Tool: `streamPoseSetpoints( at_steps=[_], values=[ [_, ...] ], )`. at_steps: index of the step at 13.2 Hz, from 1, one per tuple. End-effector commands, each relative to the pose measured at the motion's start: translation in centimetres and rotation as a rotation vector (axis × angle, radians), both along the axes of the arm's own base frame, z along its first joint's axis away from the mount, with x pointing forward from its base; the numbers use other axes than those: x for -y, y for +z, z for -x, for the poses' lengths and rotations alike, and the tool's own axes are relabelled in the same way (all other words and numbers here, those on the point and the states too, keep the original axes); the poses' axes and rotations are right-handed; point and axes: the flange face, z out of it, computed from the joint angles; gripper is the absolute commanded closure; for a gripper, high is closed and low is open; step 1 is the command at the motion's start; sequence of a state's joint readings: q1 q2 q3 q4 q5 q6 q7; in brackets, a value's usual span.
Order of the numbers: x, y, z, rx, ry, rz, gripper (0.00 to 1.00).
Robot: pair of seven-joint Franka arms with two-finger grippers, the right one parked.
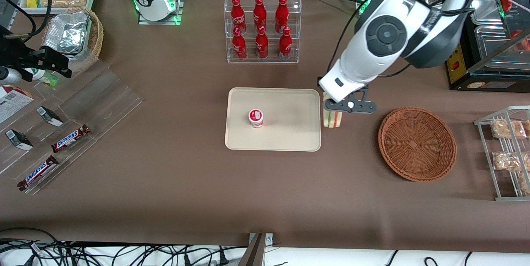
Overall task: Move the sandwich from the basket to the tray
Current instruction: 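Lower the sandwich onto the tray beside the red-and-white cup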
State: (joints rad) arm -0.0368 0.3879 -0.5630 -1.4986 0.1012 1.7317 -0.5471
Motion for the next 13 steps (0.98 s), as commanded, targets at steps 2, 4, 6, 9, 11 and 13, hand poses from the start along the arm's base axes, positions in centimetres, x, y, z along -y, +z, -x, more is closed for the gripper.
streamPoseSetpoints(
  at_steps=[2,4,6,9,11,13],
  values=[
    [3.0,-3.6,1.7,0.072,0.039,-0.024,1.0],
    [4.4,-6.8,2.7,0.096,0.036,-0.03,1.0],
    [6.6,-10.7,4.0,0.112,0.018,-0.063,1.0],
    [8.9,-16.4,5.0,0.138,0.022,-0.136,1.0],
    [9.3,-19.0,5.1,0.133,0.029,-0.134,1.0],
    [9.8,-21.4,5.7,0.118,0.005,-0.159,1.0]
  ],
)
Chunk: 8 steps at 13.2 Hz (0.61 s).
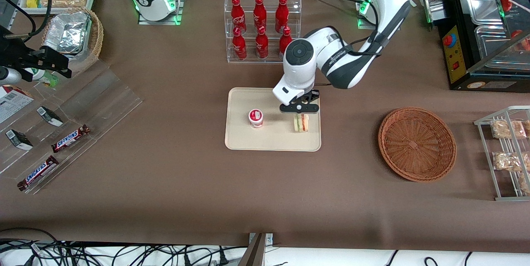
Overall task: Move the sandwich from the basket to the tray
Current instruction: 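Lower the sandwich onto the tray beside the red-and-white cup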
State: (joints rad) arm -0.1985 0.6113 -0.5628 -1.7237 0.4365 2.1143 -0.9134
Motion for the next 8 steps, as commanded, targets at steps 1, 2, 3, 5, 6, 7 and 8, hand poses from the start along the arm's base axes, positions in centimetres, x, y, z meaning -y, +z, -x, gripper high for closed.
streamPoseSetpoints(
  at_steps=[1,2,3,5,6,7,8],
  values=[
    [0.7,-2.1,0.2,0.005,-0.003,-0.023,1.0],
    [0.9,-2.3,0.4,0.002,-0.007,-0.019,1.0],
    [1.0,-2.5,0.4,0.005,-0.007,-0.012,1.0],
    [1.4,-3.3,0.8,-0.007,-0.015,-0.012,1.0],
    [1.5,-3.4,0.8,-0.007,-0.014,-0.008,1.0],
    [1.5,-3.8,0.9,-0.014,-0.015,-0.01,1.0],
    [1.6,-4.0,1.0,-0.017,-0.018,-0.011,1.0]
  ],
)
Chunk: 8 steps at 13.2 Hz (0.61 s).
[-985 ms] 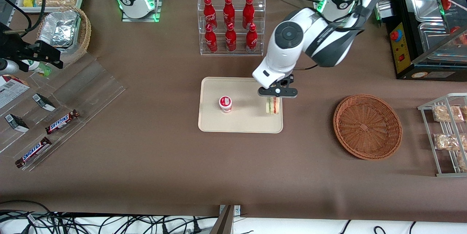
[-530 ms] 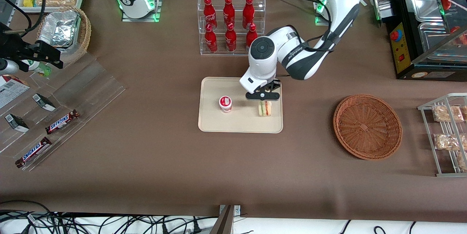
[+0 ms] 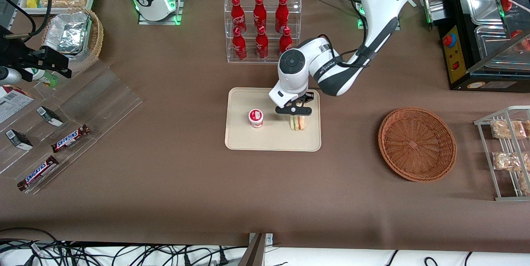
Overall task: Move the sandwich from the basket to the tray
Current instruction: 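Lower the sandwich onto the tray beside the red-and-white cup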
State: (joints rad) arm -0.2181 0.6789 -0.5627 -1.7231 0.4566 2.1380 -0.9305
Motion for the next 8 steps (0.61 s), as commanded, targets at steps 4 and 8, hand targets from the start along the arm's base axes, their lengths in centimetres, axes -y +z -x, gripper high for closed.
streamPoseSetpoints(
  at_steps=[4,8],
  values=[
    [1.15,-1.02,0.43,0.027,-0.033,-0.023,0.28],
    [1.04,-0.61,0.09,0.057,-0.032,-0.048,0.0]
  ],
)
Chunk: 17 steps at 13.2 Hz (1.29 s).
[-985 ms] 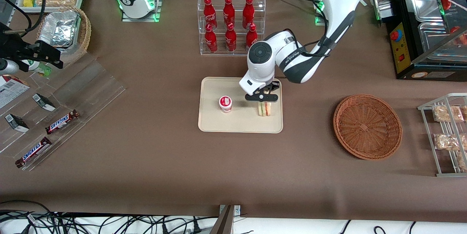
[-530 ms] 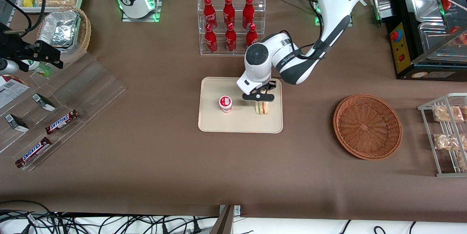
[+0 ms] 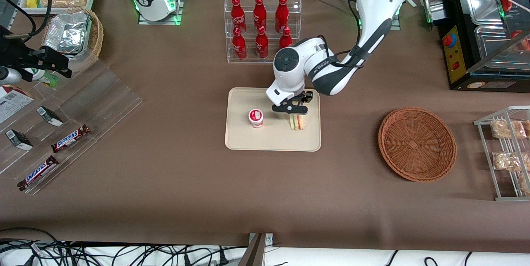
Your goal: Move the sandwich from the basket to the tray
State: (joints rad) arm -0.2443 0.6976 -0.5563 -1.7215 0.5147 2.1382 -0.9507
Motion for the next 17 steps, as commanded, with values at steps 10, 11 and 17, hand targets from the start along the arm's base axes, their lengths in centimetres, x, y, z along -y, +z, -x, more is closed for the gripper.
streamPoseSetpoints(
  at_steps=[10,11,17],
  values=[
    [-10.7,19.0,-11.9,0.116,0.37,0.042,0.0],
    [-12.9,20.5,-12.8,0.119,0.404,0.063,0.0],
    [-21.8,25.8,-14.8,0.067,0.38,0.134,0.0]
  ],
)
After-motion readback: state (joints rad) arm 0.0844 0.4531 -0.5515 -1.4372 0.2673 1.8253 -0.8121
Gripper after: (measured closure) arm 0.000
